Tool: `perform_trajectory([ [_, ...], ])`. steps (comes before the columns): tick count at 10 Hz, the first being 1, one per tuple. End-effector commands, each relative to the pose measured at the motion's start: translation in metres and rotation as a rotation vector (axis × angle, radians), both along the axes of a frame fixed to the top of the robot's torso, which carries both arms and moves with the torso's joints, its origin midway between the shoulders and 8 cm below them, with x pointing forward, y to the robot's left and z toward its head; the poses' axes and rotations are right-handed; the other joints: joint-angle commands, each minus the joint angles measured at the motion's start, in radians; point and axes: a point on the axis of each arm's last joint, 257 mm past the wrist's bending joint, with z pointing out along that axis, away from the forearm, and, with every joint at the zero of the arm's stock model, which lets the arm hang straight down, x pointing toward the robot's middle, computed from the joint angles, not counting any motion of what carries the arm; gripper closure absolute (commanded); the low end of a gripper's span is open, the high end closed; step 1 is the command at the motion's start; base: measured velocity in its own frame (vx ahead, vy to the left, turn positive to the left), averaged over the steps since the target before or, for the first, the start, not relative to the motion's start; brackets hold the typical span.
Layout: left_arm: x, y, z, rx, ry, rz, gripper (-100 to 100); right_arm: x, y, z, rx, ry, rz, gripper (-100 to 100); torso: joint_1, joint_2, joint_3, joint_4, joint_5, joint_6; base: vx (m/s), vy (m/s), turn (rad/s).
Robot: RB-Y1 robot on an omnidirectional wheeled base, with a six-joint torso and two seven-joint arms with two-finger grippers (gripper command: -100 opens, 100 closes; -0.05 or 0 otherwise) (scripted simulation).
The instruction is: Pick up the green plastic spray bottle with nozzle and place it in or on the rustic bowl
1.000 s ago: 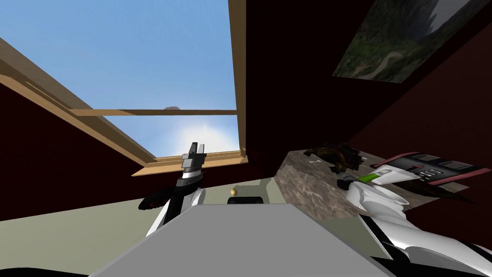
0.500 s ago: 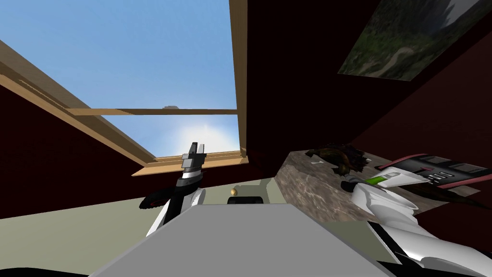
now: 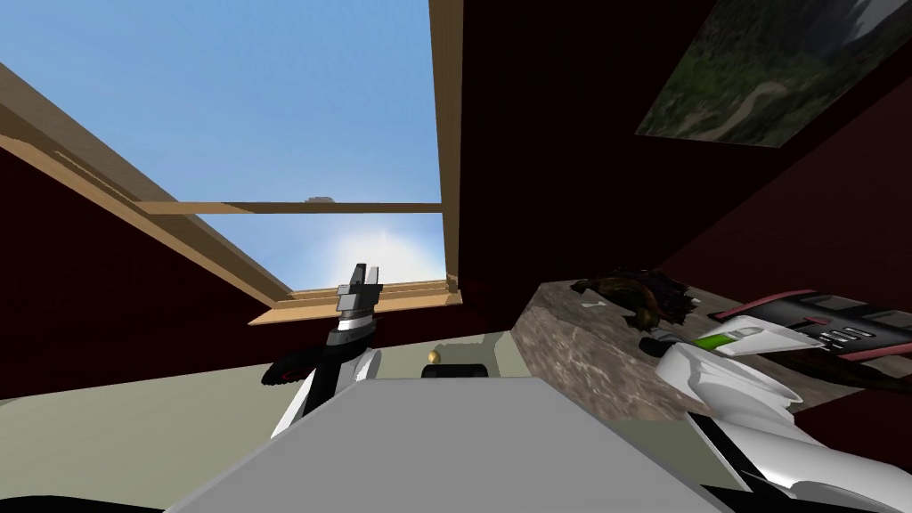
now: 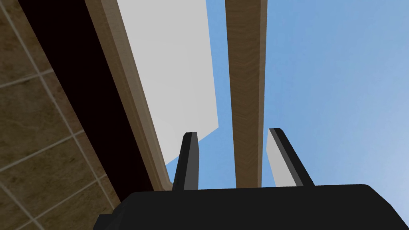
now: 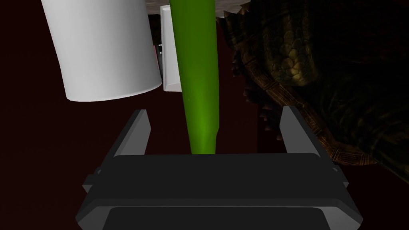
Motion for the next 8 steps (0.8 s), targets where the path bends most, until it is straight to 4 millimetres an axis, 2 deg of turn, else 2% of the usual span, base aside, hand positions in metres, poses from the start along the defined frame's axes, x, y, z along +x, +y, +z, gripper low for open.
perform_trajectory([
  [1,0.0,0.0,0.0,0.0,0.0,0.0,0,-0.002,-0.001,-0.002,0.002,0.005,-0.007,-100,0.0,0.0,0.0,0.0,0.0,0.0,0.0,0.0,0.0],
  [2,0.0,0.0,0.0,0.0,0.0,0.0,0,-0.02,-0.011,0.004,-0.01,0.014,-0.056,-100,0.0,0.001,0.001,0.0,0.0,0.0,0.03,0.013,0.097],
  [3,0.0,0.0,0.0,0.0,0.0,0.0,0,-0.024,-0.012,0.002,-0.008,0.019,-0.063,-100,0.0,0.0,0.0,0.0,0.0,-0.001,0.041,0.011,0.052],
  [4,0.0,0.0,0.0,0.0,0.0,0.0,0,-0.037,-0.019,0.01,-0.021,0.022,-0.1,-100,0.0,0.0,0.0,0.0,0.0,0.0,0.059,0.015,0.064],
  [5,0.0,0.0,0.0,0.0,0.0,0.0,0,-0.044,-0.02,0.006,-0.016,0.03,-0.112,-100,0.0,-0.002,-0.001,0.0,0.0,-0.001,0.05,0.006,0.043],
  [6,0.0,0.0,0.0,0.0,0.0,0.0,0,-0.044,-0.02,0.006,-0.016,0.03,-0.112,-100,0.0,-0.001,-0.001,0.0,0.0,0.0,0.017,0.0,-0.005],
  [7,0.0,0.0,0.0,0.0,0.0,0.0,0,-0.074,-0.031,0.015,-0.03,0.046,-0.187,-100,0.0,0.0,0.0,0.0,0.0,0.0,0.047,0.005,0.131],
  [8,0.0,0.0,0.0,0.0,0.0,0.0,0,-0.062,-0.03,0.02,-0.034,0.021,-0.17,-100,0.0,-0.001,0.0,0.0,0.0,-0.001,0.054,0.008,0.062],
])
